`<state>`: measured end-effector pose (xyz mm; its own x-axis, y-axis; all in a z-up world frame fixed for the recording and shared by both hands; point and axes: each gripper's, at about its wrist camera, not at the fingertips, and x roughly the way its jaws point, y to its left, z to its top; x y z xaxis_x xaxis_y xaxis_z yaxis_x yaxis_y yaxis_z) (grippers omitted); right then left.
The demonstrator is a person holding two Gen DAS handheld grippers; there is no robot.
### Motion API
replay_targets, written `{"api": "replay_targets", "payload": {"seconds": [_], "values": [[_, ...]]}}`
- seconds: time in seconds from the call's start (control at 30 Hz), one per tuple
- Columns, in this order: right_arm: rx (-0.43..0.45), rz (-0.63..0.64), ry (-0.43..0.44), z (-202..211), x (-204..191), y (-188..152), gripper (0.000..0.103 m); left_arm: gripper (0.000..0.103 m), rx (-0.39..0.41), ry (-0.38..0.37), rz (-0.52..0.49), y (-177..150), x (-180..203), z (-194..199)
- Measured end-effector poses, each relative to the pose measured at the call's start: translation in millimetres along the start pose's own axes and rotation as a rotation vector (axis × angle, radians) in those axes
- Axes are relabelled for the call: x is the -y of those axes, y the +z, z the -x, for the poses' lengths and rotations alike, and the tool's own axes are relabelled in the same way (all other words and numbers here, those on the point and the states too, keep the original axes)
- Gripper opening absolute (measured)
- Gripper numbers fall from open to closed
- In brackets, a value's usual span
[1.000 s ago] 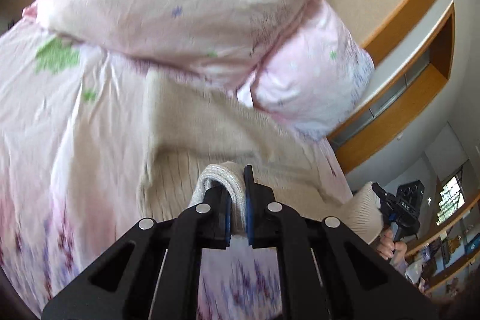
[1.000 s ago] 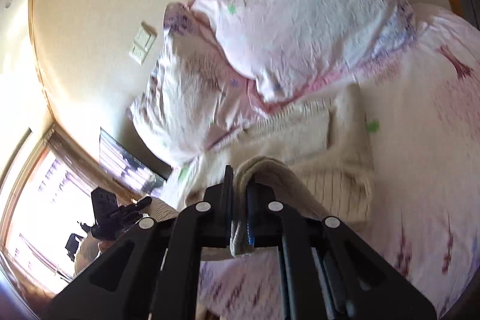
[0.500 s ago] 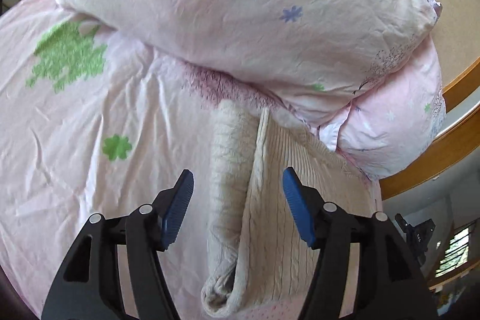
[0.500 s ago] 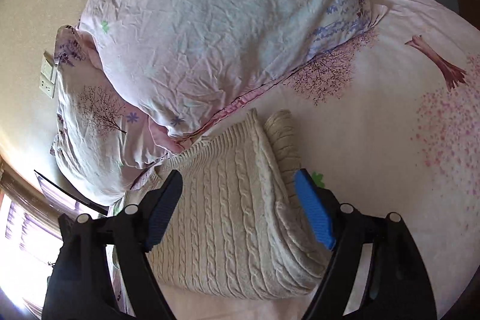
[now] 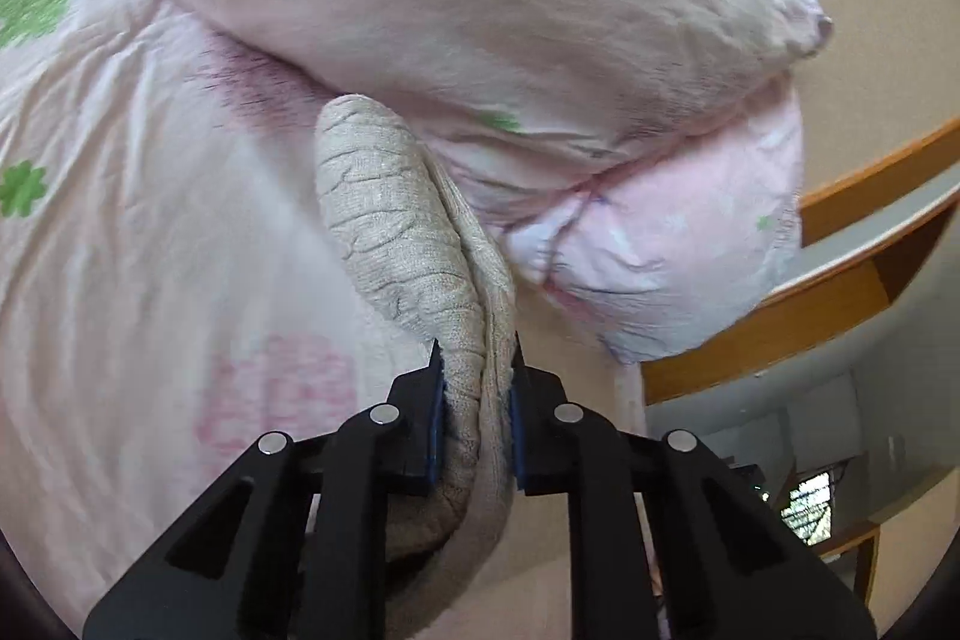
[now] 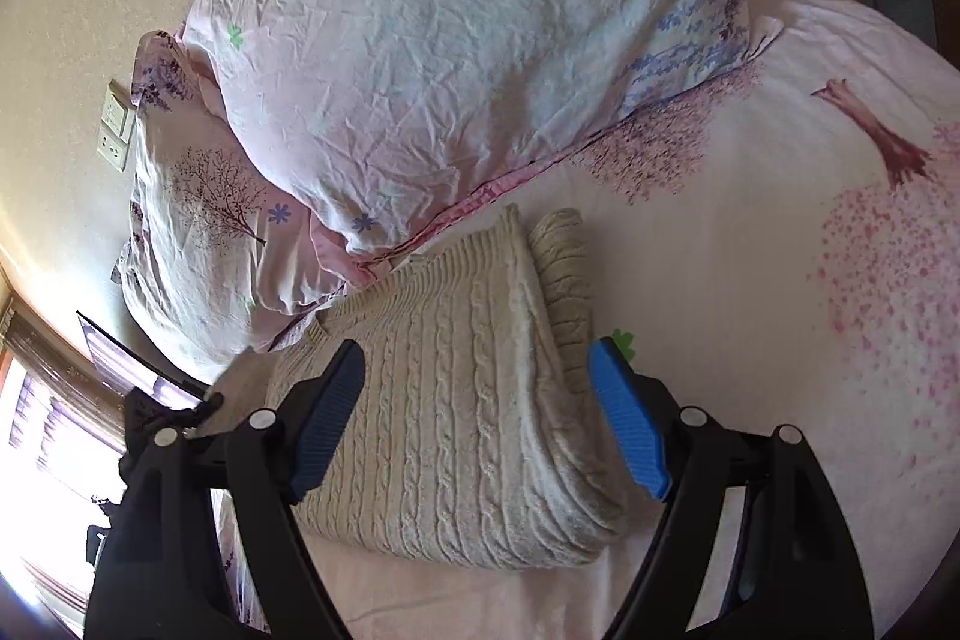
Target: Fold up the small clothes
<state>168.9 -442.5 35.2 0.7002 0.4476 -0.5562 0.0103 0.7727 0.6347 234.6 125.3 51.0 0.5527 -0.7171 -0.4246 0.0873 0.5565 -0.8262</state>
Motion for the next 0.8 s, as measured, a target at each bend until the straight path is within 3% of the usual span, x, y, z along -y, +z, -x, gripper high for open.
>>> {"api": "replay_targets", "payload": {"seconds": [0.1, 0.17, 0.23, 0.27, 0.3, 0.33, 0.37, 0.4, 0.43, 0.5, 0.57, 0.67, 0.73, 0.8], "values": [[0.068, -0.011, -0.024, 18, 7, 8, 0.077, 0.015, -0.047, -0.184, -0.072, -4, 75, -42], [0.105, -0.046, -0.022, 25, 14, 15, 0.077, 0.015, -0.126, -0.337, -0.066, -15, 116, -95], [0.124, -0.071, -0.036, 26, 19, 22, 0.077, 0.017, -0.272, -0.476, 0.017, -33, 143, -168], [0.117, -0.085, -0.048, 25, 25, 27, 0.077, 0.017, -0.387, -0.543, 0.101, -45, 149, -206], [0.098, -0.098, -0.055, 24, 30, 31, 0.077, 0.017, -0.465, -0.549, 0.157, -56, 152, -228], [0.076, -0.114, -0.053, 25, 37, 35, 0.077, 0.017, -0.493, -0.523, 0.153, -63, 155, -235], [0.051, -0.130, -0.049, 26, 43, 39, 0.078, 0.018, -0.475, -0.503, 0.098, -65, 158, -229], [0.028, -0.148, -0.028, 27, 51, 42, 0.085, 0.025, -0.433, -0.473, 0.020, -62, 160, -213], [0.008, -0.164, 0.001, 27, 58, 46, 0.093, 0.051, -0.371, -0.422, -0.040, -58, 157, -194], [-0.060, -0.212, 0.055, 15, 69, 51, 0.095, 0.077, -0.229, -0.274, -0.120, -46, 145, -155], [-0.157, -0.255, 0.106, -7, 77, 53, 0.096, 0.077, -0.174, -0.109, -0.170, -40, 130, -132], [-0.290, -0.227, 0.087, -45, 70, 50, 0.095, 0.077, -0.211, 0.112, -0.184, -44, 108, -129], [-0.359, -0.197, 0.088, -65, 61, 46, 0.094, 0.077, -0.261, 0.177, -0.197, -50, 100, -145], [-0.362, -0.164, 0.103, -73, 52, 43, 0.093, 0.077, -0.305, 0.201, -0.209, -60, 94, -158]]}}
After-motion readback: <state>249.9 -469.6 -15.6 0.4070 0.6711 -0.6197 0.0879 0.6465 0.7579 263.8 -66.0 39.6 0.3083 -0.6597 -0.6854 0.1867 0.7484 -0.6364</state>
